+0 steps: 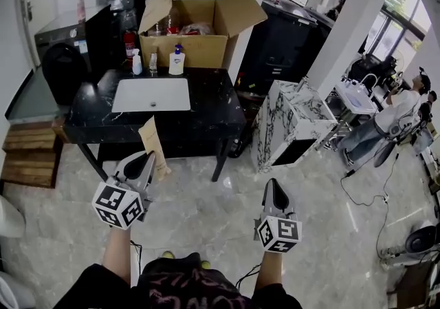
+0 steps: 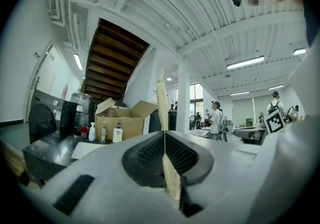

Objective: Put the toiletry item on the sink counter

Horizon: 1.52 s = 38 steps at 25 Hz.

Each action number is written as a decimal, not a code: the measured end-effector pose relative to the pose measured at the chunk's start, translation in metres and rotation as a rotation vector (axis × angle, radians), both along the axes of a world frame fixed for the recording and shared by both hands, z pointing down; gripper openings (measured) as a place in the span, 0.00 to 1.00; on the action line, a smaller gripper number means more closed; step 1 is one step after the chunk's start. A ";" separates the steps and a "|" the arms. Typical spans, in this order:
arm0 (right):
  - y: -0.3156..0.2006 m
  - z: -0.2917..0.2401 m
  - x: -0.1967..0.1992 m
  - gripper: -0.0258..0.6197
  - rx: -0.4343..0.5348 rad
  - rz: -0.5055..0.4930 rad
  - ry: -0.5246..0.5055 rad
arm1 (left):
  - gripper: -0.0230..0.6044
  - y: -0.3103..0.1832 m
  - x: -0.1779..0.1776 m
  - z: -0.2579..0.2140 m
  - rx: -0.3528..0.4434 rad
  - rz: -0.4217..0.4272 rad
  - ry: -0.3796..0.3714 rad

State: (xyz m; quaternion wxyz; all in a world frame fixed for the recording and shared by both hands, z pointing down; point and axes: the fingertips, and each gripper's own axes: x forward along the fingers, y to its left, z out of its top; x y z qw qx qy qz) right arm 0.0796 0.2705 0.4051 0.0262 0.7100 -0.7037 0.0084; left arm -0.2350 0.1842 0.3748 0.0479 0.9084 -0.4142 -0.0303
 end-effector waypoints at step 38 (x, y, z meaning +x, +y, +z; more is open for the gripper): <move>-0.024 -0.001 -0.064 0.06 -0.014 0.037 0.004 | 0.04 -0.039 -0.050 0.019 -0.045 0.057 0.004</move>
